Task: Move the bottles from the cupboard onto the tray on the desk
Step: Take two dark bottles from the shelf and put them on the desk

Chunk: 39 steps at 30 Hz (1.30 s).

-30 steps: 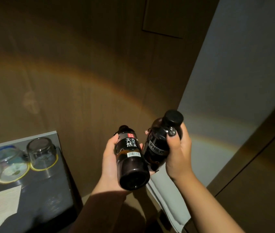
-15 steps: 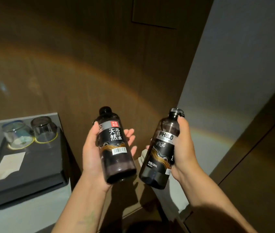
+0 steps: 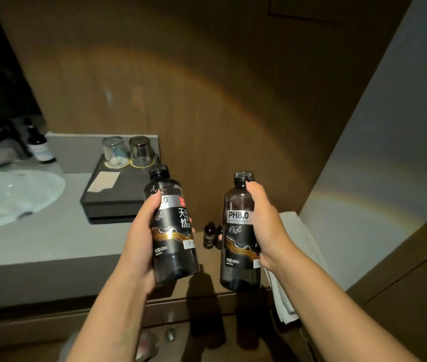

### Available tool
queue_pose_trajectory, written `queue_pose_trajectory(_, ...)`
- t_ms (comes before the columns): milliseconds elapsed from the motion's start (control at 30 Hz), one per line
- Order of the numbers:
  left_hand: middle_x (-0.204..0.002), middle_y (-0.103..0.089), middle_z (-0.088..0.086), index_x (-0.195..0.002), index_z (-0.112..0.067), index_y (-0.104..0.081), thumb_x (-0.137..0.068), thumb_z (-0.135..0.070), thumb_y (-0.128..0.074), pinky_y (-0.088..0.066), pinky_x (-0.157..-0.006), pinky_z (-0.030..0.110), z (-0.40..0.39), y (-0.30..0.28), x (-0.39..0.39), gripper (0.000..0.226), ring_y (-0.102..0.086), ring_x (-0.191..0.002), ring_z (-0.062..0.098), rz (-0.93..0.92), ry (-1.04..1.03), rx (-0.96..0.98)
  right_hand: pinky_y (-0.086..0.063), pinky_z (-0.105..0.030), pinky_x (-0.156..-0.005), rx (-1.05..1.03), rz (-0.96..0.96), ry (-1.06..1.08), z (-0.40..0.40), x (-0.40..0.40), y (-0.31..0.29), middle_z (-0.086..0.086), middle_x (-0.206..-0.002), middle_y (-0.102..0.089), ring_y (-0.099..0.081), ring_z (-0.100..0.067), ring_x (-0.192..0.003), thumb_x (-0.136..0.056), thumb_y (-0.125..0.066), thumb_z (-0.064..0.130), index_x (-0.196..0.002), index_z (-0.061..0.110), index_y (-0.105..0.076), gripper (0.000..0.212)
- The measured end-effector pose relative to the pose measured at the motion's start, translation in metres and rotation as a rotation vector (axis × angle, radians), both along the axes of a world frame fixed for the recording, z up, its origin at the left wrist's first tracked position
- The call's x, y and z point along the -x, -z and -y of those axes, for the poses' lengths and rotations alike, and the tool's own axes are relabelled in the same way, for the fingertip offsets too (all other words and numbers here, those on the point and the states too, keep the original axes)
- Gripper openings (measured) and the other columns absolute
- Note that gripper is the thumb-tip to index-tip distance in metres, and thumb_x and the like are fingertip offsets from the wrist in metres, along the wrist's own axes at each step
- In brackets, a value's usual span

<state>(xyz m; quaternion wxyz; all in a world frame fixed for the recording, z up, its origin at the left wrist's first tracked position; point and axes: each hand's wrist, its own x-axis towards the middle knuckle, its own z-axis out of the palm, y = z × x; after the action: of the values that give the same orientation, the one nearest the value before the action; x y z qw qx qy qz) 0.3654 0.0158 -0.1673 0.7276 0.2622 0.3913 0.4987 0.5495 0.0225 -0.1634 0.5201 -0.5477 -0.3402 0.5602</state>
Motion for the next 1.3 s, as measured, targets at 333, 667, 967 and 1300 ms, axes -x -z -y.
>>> queue_pose_trajectory(333, -0.082, -0.067, 0.014, -0.106, -0.011, -0.064, -0.066, -0.056, -0.069, -0.052, -0.069, 0.04, 0.027, 0.021, 0.122, 0.06, -0.064, -0.065, 0.027, -0.243, -0.249, 0.019, -0.05, -0.04, -0.072, 0.035, 0.072, -0.23, -0.017, 0.127, 0.02, -0.011, -0.075, -0.064, -0.061, -0.027, -0.07, -0.087, -0.049, 0.056, -0.086, 0.012, -0.062, 0.046)
queue_pose_trajectory(667, -0.085, -0.069, 0.012, -0.115, -0.013, -0.059, -0.079, -0.045, -0.067, -0.051, -0.059, 0.034, 0.016, 0.046, 0.284, 0.049, -0.067, -0.065, 0.023, -0.322, -0.319, 0.08, -0.048, -0.04, -0.072, 0.086, 0.139, -0.28, -0.033, 0.301, 0.047, -0.012, -0.07, -0.065, -0.06, -0.029, -0.07, -0.083, -0.05, 0.059, -0.072, 0.016, -0.065, 0.047)
queue_pose_trajectory(967, -0.089, -0.07, 0.01, -0.114, -0.015, -0.06, -0.083, -0.046, -0.065, -0.051, -0.059, 0.032, 0.017, 0.058, 0.431, 0.044, -0.069, -0.068, 0.021, -0.391, -0.389, 0.16, -0.049, -0.04, -0.067, 0.11, 0.123, -0.412, -0.047, 0.462, 0.068, -0.017, -0.074, -0.065, -0.062, -0.03, -0.067, -0.071, -0.053, 0.061, -0.081, 0.012, -0.066, 0.052)
queue_pose_trajectory(1300, -0.097, -0.069, 0.016, -0.116, -0.018, -0.057, -0.085, -0.05, -0.061, -0.054, -0.059, 0.035, -0.018, 0.064, 0.538, 0.045, -0.069, -0.076, 0.029, -0.445, -0.501, 0.236, -0.045, -0.028, -0.059, 0.128, 0.126, -0.573, -0.103, 0.579, 0.07, -0.002, -0.056, -0.061, -0.057, -0.018, -0.049, -0.088, -0.051, 0.05, -0.074, 0.015, -0.061, 0.039)
